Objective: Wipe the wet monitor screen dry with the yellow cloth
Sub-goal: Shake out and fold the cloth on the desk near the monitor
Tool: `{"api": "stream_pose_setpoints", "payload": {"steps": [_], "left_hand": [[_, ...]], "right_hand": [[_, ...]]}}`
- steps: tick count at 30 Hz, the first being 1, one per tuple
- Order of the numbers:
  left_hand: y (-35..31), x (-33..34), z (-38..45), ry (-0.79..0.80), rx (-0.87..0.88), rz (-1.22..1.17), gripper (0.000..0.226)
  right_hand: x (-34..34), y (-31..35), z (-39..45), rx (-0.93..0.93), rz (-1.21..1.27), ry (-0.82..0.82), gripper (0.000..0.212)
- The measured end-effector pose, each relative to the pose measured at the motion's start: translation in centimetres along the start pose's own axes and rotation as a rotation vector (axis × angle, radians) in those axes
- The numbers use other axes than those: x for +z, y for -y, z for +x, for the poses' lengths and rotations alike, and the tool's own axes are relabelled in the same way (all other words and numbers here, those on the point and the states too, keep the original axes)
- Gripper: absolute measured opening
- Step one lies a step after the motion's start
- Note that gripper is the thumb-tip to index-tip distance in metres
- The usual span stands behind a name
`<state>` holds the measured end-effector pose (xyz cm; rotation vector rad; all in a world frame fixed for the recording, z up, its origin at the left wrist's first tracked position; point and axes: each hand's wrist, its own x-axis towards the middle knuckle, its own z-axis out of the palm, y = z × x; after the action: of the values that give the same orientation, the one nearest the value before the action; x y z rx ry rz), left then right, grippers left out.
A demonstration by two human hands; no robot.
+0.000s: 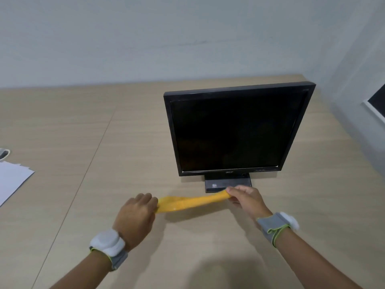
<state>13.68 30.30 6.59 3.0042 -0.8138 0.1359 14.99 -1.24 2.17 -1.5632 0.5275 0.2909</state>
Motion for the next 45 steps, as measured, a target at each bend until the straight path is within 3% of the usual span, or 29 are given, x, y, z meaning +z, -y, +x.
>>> {"api": "stream_pose_setpoints", "payload": {"steps": [4,7,9,11,13,16,19,21,31,45], "left_hand": [[-2.3,4.9,-5.0,0.3,0.062,0.064,0.022],[-3.3,8.2,-8.2,0.678,-0.001,0.07,0.047],[-3.3,9.9,-9.4,0.746,-0.119,0.007,0.057],[-3.4,9.9,-9.4,0.647,-0.172,-0.073,0.053],[-4.1,9.1,-9.0,0.536,-0.176,-0.146,0.05],[-5.9,10.3,-7.5,0.36,-0.241,-0.132,0.057],[-7.6,11.7,-6.7,0.407,-0.348,-0.142,0.075],[-7.2,12.8,-7.3,0.416,-0.4,-0.193,0.072],[-1.1,17.7,-7.6,0.23,-0.606,-0.273,0.093],[8.1,22.1,4.2,0.101,-0.54,-0.219,0.092]], "right_hand": [[-0.5,-6.6,-1.8,0.057,-0.301,0.045,0.031],[-1.0,-10.6,-2.9,0.145,-0.63,0.214,0.049],[-1.0,-11.4,-3.3,0.157,-0.796,0.206,0.045],[-0.7,-11.7,-3.4,-0.019,-0.995,-0.005,0.034],[0.2,-11.5,-3.4,-0.326,-1.128,-0.186,0.019],[3.4,-11.7,-2.9,-0.52,-1.236,-0.092,0.022],[6.6,-13.1,-2.9,-0.509,-1.339,0.053,0.055],[8.1,-14.1,-2.9,-0.507,-1.382,0.066,0.07],[13.1,-15.2,0.1,-0.518,-1.274,0.098,0.077],[16.5,-9.1,12.9,-0.54,-1.323,-0.06,0.071]]}}
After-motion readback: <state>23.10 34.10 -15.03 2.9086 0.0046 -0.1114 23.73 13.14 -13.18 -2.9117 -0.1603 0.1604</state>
